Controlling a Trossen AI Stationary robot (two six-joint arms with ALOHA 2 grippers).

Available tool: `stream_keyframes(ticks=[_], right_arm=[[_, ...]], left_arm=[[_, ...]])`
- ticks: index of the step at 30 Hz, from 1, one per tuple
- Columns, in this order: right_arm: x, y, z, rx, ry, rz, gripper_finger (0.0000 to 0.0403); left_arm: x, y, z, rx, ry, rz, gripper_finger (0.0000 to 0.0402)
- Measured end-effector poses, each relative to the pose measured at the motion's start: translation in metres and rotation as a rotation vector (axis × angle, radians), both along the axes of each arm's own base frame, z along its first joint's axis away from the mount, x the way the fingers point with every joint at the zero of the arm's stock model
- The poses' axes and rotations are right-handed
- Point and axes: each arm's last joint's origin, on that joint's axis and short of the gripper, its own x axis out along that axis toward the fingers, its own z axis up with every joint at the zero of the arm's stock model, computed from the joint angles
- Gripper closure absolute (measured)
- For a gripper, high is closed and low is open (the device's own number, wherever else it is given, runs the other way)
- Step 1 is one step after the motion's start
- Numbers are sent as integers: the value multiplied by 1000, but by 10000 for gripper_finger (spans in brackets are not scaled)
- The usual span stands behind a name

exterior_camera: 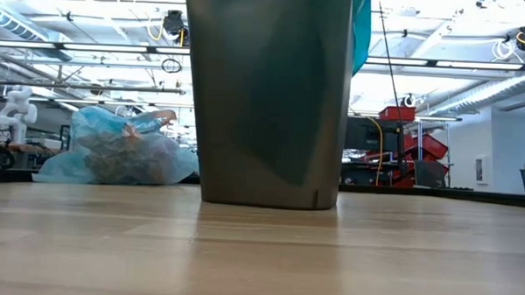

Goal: Place trash/remove bag and relplace
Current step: Insert the blue trash bag into the black trash bin

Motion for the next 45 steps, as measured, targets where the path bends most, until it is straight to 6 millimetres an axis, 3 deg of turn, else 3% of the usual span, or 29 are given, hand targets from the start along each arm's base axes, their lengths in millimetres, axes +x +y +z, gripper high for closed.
stream_keyframes(ticks=[8, 15, 19, 23, 25, 33, 45], right_arm=[[0, 0, 0, 12, -4, 14, 403], [-1, 0, -1, 14, 4, 15, 403], [-1, 0, -1, 10, 5, 20, 403], [-1, -1, -1, 5, 4, 22, 403], [-1, -2, -1, 5, 5, 20, 403], [-1, -2, 0, 8, 0, 26, 403], [-1, -2, 0, 1, 1, 29, 403]], left_arm=[[16, 9, -13, 95, 53, 23, 248], [20, 8, -23, 57, 138, -19, 261], [16, 7, -26, 57, 186, -32, 304], [19, 6, -29, 40, 200, -24, 379], [19, 5, -29, -7, 209, -11, 393], [16, -8, -29, -106, 235, 32, 400], [15, -23, -49, -115, 308, 179, 401]])
